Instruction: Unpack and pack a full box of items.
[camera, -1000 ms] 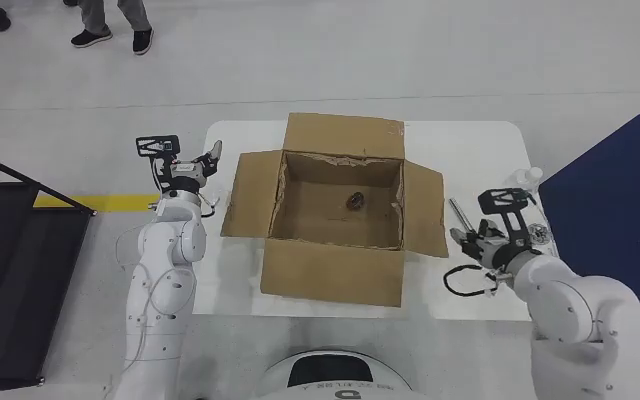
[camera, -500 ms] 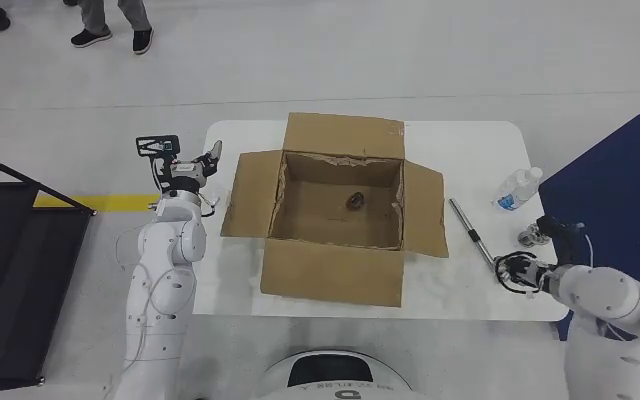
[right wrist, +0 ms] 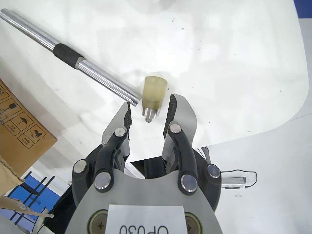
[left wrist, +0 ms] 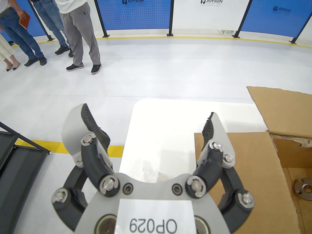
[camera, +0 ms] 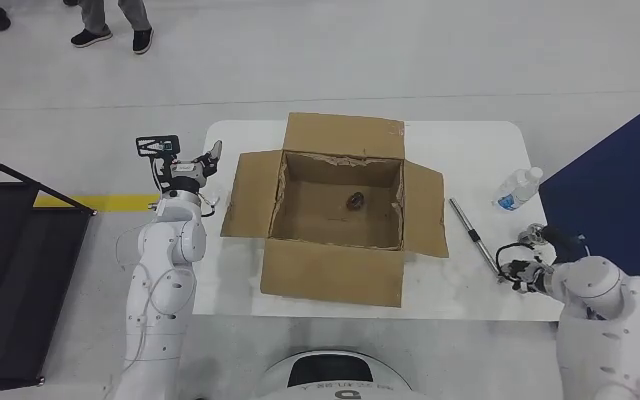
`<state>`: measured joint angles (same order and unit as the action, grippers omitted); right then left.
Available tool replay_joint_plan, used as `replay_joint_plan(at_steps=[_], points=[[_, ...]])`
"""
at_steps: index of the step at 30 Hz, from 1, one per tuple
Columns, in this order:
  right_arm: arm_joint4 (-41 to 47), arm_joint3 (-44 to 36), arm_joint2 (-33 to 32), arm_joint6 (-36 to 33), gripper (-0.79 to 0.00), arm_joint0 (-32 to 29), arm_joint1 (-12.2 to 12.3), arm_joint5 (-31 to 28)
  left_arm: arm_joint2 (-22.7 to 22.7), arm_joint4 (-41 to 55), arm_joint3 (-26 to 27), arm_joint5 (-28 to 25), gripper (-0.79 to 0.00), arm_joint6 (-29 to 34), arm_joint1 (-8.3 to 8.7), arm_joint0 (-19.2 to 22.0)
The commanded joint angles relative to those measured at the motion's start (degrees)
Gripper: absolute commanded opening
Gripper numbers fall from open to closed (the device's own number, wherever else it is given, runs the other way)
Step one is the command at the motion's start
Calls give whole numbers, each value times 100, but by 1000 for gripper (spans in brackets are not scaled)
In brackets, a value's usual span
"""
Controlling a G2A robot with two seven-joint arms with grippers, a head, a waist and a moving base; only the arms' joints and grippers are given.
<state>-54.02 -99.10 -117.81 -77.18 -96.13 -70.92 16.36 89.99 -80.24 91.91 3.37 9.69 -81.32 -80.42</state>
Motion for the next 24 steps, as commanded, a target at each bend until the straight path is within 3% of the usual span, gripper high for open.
replay_joint_plan(at_steps=[1, 13, 16, 17, 18, 19, 24], points=[[2, 30, 31, 25, -471, -19, 6, 7, 0, 0, 0, 0, 0, 0, 0, 0], [-382, 437, 322, 8, -514, 290, 75, 301, 0, 0, 0, 0, 0, 0, 0, 0], [-482, 583, 334, -26, -576, 353, 95, 414, 0, 0, 0, 0, 0, 0, 0, 0], [-536, 619, 348, -39, -628, 382, 102, 473, 0, 0, 0, 0, 0, 0, 0, 0], [-547, 630, 369, -54, -757, 402, 107, 459, 0, 0, 0, 0, 0, 0, 0, 0], [-535, 633, 359, -61, -785, 400, 113, 429, 0, 0, 0, 0, 0, 0, 0, 0], [-317, 357, 154, 53, -785, 160, 123, 369, 0, 0, 0, 0, 0, 0, 0, 0]])
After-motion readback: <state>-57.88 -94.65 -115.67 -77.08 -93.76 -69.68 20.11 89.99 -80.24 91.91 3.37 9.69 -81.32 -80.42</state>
